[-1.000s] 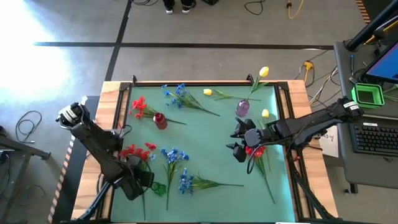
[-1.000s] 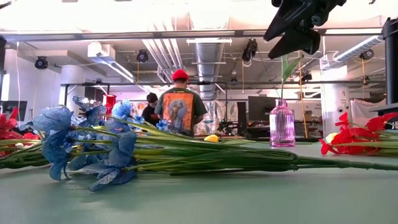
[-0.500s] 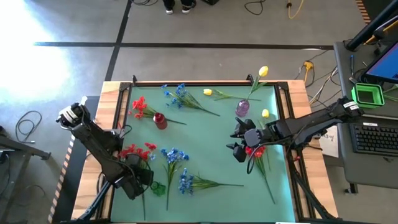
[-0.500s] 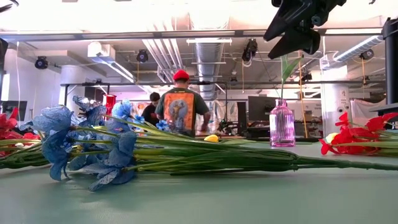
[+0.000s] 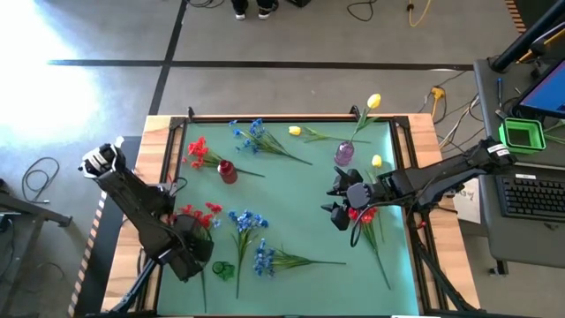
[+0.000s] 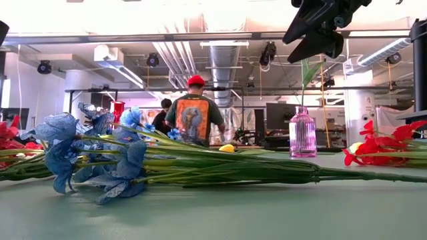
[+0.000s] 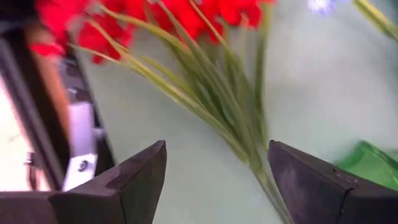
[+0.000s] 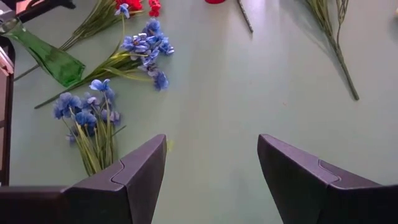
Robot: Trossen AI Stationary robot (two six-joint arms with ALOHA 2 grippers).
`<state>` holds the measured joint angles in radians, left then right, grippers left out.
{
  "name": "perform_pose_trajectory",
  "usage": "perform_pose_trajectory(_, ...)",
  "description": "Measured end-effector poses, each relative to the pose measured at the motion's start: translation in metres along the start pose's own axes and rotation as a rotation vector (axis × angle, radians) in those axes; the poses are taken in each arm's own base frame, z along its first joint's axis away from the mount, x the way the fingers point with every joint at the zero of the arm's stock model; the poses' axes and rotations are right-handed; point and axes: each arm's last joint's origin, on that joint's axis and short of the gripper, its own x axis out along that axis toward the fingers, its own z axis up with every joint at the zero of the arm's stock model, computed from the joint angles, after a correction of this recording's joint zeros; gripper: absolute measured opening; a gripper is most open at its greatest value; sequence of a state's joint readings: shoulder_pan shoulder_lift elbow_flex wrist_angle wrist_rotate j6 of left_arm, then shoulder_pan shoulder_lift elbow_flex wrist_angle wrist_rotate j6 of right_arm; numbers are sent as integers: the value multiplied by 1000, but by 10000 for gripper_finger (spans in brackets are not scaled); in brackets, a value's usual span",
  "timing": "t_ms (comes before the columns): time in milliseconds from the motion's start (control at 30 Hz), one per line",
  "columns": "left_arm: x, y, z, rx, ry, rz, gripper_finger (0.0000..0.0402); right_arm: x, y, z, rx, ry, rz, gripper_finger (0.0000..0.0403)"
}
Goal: Sort flowers into vase by color
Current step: Put the bottom left red flower into the green vase
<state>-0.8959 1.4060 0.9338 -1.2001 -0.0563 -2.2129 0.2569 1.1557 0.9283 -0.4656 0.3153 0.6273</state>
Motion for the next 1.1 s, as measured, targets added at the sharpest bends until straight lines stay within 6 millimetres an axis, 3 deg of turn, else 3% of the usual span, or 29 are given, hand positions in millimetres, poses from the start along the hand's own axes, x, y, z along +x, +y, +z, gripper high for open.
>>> perform_pose_trajectory(467,30,-1,4,-113,-66,-21,268,1,0,0,0,-17,-23,244)
perform_pose_trajectory(1100,46,-11,-1,-125,-91,13,268,1,0,1,0,-21,-28,244)
